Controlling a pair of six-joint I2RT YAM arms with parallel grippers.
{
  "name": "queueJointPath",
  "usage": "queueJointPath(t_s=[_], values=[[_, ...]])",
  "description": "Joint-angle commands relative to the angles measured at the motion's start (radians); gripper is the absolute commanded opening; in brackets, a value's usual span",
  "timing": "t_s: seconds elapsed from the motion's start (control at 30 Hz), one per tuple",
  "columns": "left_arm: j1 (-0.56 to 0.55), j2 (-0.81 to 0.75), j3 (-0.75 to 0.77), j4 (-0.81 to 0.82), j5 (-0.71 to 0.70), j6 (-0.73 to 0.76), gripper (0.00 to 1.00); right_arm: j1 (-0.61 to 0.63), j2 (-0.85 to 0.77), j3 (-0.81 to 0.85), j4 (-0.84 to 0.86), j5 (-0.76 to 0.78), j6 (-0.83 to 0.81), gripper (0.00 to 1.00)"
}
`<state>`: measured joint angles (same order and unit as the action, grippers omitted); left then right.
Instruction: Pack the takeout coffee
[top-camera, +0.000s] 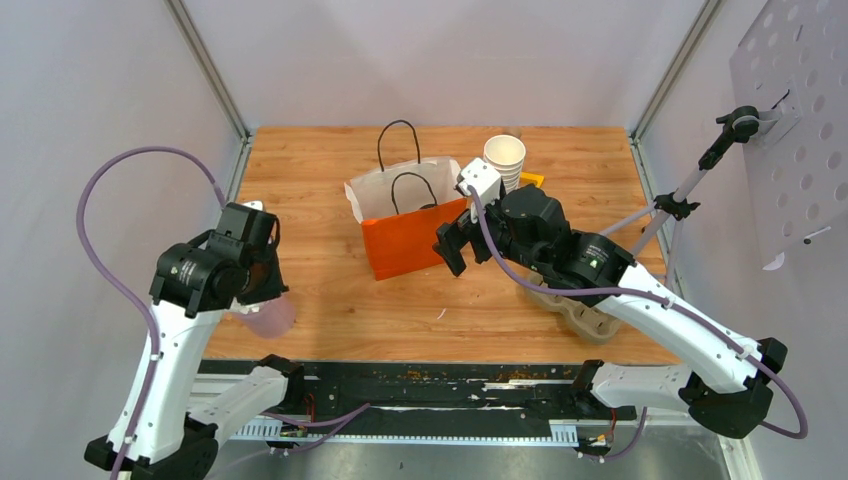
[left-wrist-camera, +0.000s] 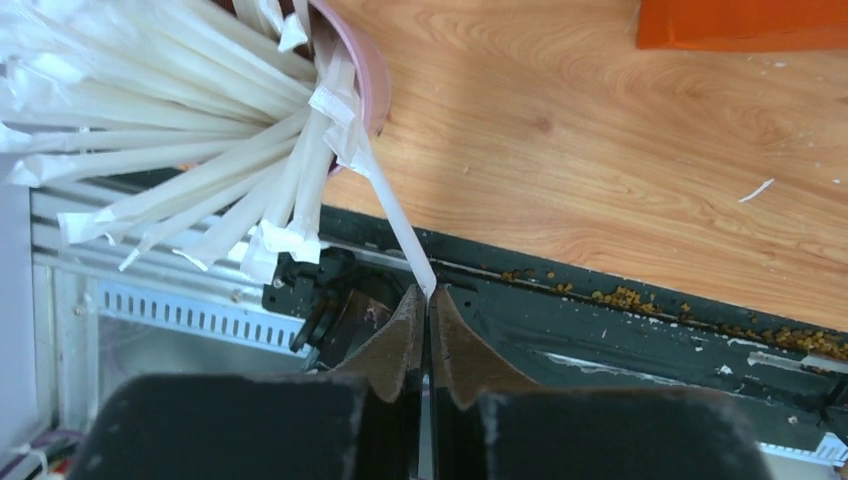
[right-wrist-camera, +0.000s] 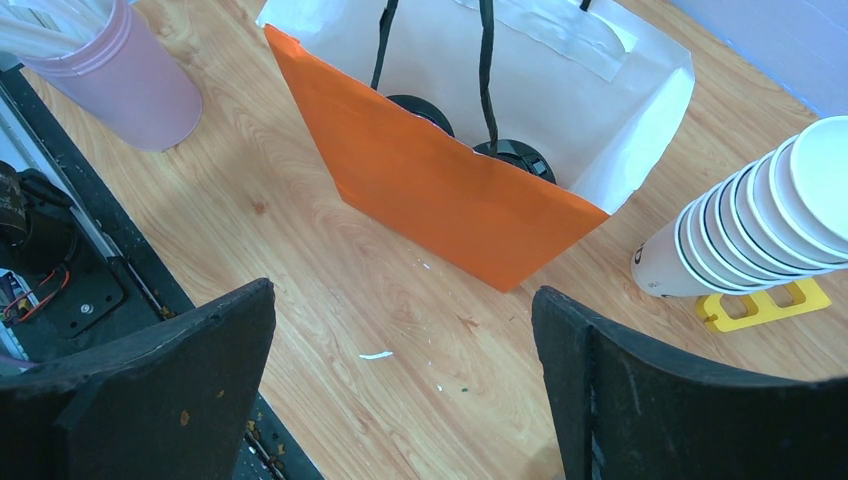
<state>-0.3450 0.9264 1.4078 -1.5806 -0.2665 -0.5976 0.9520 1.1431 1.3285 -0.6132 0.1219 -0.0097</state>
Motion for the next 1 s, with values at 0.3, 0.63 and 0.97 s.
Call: queueJointPath(t_s=[0.3, 0.63, 0.97], values=[[0.005, -0.009, 0.26, -0.02, 0.037, 0.039, 0.0, -0.004, 0.007, 0.08, -0.036, 0.04, -0.011, 1.0], [0.005, 0.07, 0.548, -0.018, 0.137, 0.033, 0.0, -0.004, 0.008, 0.11, -0.04, 0.085, 0.004, 1.0], [0.005, 0.065, 0.609, 0.191, 0.282, 0.066, 0.0, -0.004, 0.007, 0.137, -0.048, 0.097, 0.066, 1.0]])
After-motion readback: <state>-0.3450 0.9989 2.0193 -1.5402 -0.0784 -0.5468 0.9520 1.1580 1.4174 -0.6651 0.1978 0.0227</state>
